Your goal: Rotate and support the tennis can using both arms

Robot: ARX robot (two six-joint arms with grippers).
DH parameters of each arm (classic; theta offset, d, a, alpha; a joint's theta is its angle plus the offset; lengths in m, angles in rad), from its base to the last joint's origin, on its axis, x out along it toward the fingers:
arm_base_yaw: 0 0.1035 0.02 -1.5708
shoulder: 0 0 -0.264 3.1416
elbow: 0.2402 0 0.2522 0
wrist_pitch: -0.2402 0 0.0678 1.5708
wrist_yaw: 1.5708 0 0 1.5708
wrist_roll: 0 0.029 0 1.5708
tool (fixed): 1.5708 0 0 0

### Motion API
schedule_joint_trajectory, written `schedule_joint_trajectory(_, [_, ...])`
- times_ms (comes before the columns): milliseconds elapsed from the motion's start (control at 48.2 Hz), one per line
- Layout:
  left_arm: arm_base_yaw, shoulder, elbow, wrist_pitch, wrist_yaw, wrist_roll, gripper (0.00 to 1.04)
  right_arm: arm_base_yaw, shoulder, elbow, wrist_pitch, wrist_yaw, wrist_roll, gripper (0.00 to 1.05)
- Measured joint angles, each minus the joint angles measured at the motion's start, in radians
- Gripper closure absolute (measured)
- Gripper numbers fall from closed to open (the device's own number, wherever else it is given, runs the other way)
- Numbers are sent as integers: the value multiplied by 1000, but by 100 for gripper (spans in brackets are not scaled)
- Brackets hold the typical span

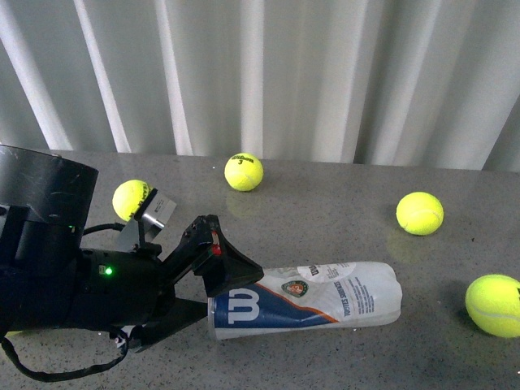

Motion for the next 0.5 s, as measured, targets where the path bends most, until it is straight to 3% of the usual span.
schedule_joint_trajectory(166, [-14, 31, 29, 20, 14, -48, 8, 0, 0, 0, 0, 0, 0, 7])
schedule_joint_trajectory(498, [-35, 60, 40, 114, 31, -182, 56, 0, 0, 0, 0, 0, 0, 7])
